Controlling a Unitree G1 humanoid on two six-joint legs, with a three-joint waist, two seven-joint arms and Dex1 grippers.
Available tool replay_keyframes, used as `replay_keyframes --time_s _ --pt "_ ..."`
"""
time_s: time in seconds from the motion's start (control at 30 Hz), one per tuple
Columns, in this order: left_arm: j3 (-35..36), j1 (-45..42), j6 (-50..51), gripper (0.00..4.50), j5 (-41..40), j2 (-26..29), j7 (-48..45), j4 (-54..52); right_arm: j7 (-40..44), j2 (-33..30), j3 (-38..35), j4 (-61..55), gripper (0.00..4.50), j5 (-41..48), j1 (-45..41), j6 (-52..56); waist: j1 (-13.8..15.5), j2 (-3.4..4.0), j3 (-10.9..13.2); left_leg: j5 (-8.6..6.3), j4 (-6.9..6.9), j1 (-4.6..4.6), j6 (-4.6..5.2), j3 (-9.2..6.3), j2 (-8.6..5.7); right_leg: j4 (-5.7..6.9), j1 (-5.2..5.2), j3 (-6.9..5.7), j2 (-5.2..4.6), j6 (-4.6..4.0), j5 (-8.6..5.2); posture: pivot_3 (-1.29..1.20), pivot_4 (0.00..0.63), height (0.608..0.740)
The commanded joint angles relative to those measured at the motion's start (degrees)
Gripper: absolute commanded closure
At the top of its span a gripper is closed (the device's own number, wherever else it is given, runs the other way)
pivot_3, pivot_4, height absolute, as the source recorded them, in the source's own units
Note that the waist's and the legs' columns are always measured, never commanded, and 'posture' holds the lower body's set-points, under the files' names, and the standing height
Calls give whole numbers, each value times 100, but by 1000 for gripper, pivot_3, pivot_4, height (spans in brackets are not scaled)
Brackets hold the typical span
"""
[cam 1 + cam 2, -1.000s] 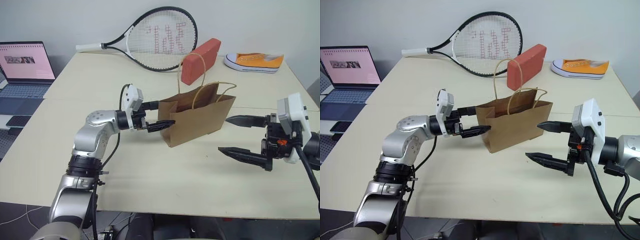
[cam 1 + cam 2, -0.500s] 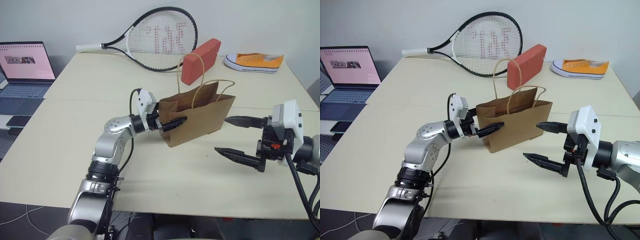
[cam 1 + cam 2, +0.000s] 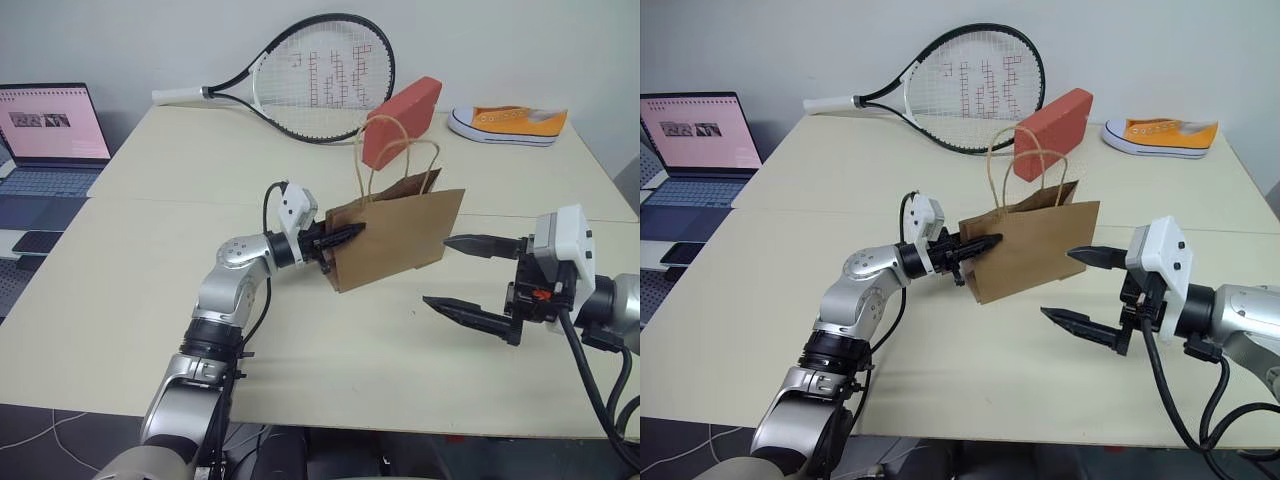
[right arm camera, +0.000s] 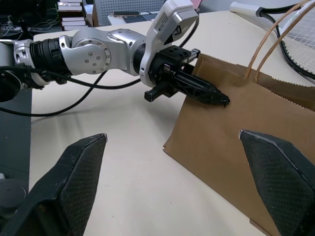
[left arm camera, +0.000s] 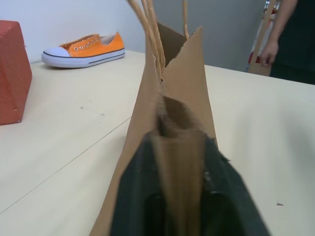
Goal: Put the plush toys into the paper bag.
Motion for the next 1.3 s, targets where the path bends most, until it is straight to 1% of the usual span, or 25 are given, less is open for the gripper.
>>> replay_keyframes --time_s 0.03,0.2,0.3,0.43,0.57,0.7,0.87,1.1,1.17,1.2,1.3 --pt "171 -164 -133 4477 -181 -24 -87 -98 -59 22 -72 -165 0 -72 6 -145 0 0 0 0 0 0 0 1 0 0 0 0 0 0 0 0 150 740" --pt "252 -226 44 4477 -405 123 -446 26 -139 131 -114 -265 0 -225 92 -289 -2 0 0 0 0 0 0 0 0 0 0 0 0 0 0 0 150 740" --pt "221 -351 393 4477 -639 316 -977 64 -96 49 -433 -396 0 4 364 -161 -2 0 0 0 0 -1 0 -1 0 0 0 -1 0 0 0 0 150 740" --pt "75 -633 563 4477 -716 503 -1682 301 20 -116 -1311 -568 0 677 877 67 8 0 0 0 0 -3 0 -2 -1 -1 0 -1 0 -1 0 0 150 740" --pt "-65 -923 625 4477 -650 546 -2261 629 1 -169 -2199 -671 0 898 1499 248 28 -1 -1 0 2 0 0 -2 -2 -2 6 -2 0 -1 -1 0 150 740" --pt "-221 -1050 838 4477 -648 493 -2651 838 -134 -85 -2766 -915 0 1104 2005 287 28 -1 -1 0 3 0 0 -1 -1 -1 7 -2 0 -3 -2 0 150 740" --pt "-350 -1116 673 4477 -443 406 -2762 1109 -303 -79 -3095 -1142 0 1386 2445 282 3 -2 -1 0 2 2 0 -2 2 -1 7 -2 2 -3 -2 0 150 740" --pt "-420 -1022 565 4477 -223 361 -2685 1132 -349 -181 -3091 -1103 0 1331 2570 186 5 -2 -1 0 3 1 0 -2 1 -1 7 -1 1 -3 -2 0 150 740" --pt "-439 -1018 590 4037 -186 400 -2714 1126 -351 -206 -3049 -1086 0 1325 2553 157 5 -2 0 0 3 1 0 -2 1 -1 7 -1 1 -3 -2 0 150 740" --pt "-421 -1014 621 3899 -193 417 -2719 1114 -350 -217 -3022 -1069 0 1321 2536 142 5 -2 0 0 3 1 0 -2 1 -1 7 -1 1 -3 -2 0 150 740" --pt "-384 -983 575 2987 -157 477 -2703 1069 -351 -240 -2962 -1032 0 1317 2499 108 7 -2 0 0 3 0 0 -2 0 -2 7 -1 1 -3 -3 0 150 740"
